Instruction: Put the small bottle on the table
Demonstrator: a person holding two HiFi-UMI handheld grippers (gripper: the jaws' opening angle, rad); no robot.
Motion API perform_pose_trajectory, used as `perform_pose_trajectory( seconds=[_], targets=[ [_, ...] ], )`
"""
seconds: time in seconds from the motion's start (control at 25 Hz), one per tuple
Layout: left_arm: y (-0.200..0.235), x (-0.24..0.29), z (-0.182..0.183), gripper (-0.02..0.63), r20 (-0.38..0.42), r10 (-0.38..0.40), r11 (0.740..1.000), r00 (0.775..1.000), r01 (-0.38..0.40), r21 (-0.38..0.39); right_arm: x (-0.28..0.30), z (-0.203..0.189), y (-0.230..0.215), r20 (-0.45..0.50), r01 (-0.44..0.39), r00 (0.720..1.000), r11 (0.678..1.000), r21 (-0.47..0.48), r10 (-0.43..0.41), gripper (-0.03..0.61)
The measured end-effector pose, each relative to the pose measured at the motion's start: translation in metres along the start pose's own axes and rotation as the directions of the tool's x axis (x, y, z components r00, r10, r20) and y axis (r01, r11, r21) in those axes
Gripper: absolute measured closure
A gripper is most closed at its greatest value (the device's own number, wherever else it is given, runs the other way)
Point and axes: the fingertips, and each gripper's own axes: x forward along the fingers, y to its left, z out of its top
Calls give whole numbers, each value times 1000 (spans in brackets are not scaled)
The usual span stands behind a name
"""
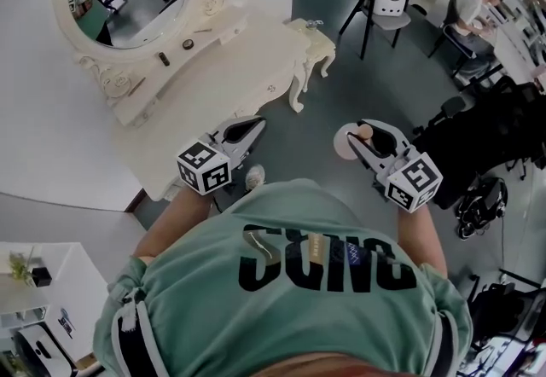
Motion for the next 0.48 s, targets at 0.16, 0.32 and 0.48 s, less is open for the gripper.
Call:
perform_pose_trajectory(
  seconds=[0.16, 0.32, 0.48],
  targets=[
    [46, 12, 7, 604, 6, -34, 999, 999, 34, -2, 37, 5, -15, -11, 24, 1000, 1000, -4, -24, 448],
    [96, 28, 21, 604, -4, -84, 996, 996, 84, 14, 84, 20, -39, -5, 65, 998, 998, -2, -65, 449],
    [152, 36, 41, 604, -16, -124, 992, 992, 125, 36, 139, 40, -59, 14, 104, 995, 995, 10, -104, 449]
  ],
)
